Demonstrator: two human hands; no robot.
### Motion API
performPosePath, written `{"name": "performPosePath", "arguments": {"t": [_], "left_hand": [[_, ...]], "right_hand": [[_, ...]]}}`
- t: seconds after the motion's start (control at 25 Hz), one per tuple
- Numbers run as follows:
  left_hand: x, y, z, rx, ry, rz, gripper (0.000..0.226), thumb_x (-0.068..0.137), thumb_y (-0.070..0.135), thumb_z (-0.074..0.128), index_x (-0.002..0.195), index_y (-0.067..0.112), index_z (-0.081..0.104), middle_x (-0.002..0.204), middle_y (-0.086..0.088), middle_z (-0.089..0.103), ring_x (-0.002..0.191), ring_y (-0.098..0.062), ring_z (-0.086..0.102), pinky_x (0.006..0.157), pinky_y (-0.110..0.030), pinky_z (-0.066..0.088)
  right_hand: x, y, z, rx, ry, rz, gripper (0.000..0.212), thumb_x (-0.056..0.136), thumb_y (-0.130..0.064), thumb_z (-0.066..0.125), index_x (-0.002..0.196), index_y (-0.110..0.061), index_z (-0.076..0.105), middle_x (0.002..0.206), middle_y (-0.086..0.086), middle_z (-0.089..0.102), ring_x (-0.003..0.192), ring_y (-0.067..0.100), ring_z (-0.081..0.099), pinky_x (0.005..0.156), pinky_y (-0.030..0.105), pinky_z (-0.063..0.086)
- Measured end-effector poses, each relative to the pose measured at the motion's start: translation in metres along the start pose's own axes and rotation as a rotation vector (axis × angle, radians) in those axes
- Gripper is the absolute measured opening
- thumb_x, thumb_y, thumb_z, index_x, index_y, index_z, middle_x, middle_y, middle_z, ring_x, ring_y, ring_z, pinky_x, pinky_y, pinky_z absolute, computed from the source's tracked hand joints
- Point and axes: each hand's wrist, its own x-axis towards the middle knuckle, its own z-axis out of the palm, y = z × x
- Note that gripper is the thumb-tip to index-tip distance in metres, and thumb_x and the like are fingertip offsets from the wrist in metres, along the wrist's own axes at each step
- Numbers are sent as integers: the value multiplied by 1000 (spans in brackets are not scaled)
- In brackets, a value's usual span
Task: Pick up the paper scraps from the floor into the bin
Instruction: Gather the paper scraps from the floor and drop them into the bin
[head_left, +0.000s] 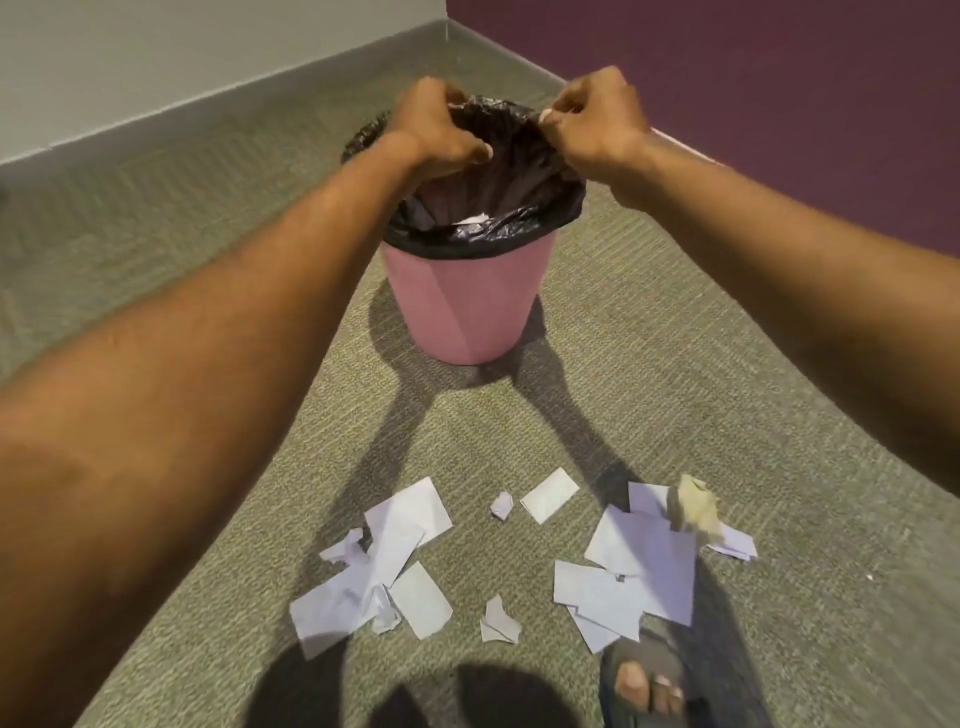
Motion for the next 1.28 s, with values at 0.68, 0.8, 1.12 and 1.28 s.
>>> {"name": "performPosePath", "arguments": {"t": [0.68, 0.8, 1.12, 1.28], "left_hand": [[-267, -33, 244, 479, -986, 269, 107, 73, 72, 61, 152, 28, 5, 160, -17, 0, 147, -40, 2, 112, -66, 13], [-292, -30, 272, 461, -994, 195, 127, 61, 83, 60, 152, 31, -12, 159, -17, -21, 146, -42, -17, 108, -73, 5], [-339, 6, 311, 510, -756, 170, 101, 72, 61, 70, 145, 16, 16, 157, -26, -2, 145, -47, -5, 102, -75, 12], [-340, 9, 310, 544, -626, 225, 61, 79, 34, 75, 129, 17, 47, 144, -20, 34, 135, -42, 32, 97, -62, 35]], "right_hand": [[-234, 274, -37, -586, -1015, 451, 137, 52, -72, 81, 155, -26, 3, 159, 13, 20, 140, 35, 34, 108, 43, 38], [-260, 293, -29, -568, -970, 426, 144, 47, -73, 81, 152, -35, -10, 161, 16, 5, 141, 42, 29, 110, 51, 36], [-287, 311, -9, -471, -592, 385, 79, 85, -43, 68, 147, -31, 23, 130, 19, 45, 116, 41, 50, 94, 50, 49], [-290, 319, 4, -438, -516, 358, 58, 82, -18, 68, 130, -32, 37, 108, 10, 54, 93, 27, 56, 80, 39, 53]]}}
